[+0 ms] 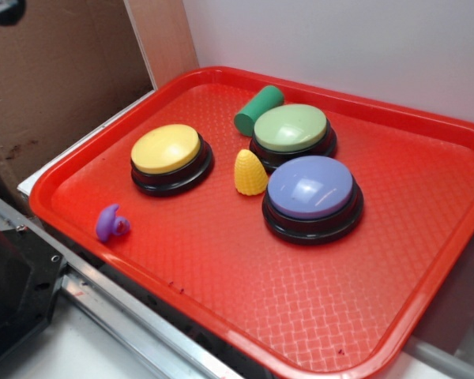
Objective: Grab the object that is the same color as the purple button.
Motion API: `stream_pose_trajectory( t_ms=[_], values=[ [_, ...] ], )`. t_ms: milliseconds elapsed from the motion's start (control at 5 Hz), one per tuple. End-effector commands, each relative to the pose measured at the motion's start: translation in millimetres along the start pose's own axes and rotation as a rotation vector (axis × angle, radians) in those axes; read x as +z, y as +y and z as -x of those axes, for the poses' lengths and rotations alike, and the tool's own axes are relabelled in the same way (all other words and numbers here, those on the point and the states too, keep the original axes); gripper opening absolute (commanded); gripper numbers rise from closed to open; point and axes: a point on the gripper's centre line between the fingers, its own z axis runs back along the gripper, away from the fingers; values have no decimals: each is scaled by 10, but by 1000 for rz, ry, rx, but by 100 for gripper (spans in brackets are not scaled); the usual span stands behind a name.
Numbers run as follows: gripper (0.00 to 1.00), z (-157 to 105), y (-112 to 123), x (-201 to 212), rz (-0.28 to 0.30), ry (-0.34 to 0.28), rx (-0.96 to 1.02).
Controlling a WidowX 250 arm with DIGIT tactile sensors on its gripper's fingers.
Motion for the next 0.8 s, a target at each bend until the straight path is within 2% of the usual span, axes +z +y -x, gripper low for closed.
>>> stream_pose_trajectory(
  t_ms=[0,200,400,600],
  values=[
    [100,-336,-113,-398,19,-153,280],
    [100,-517,-175,-641,-2,-201,505],
    [100,-692,-244,-818,20,-230,627],
    [100,-879,-320,-1038,140,-249,750]
  ],
)
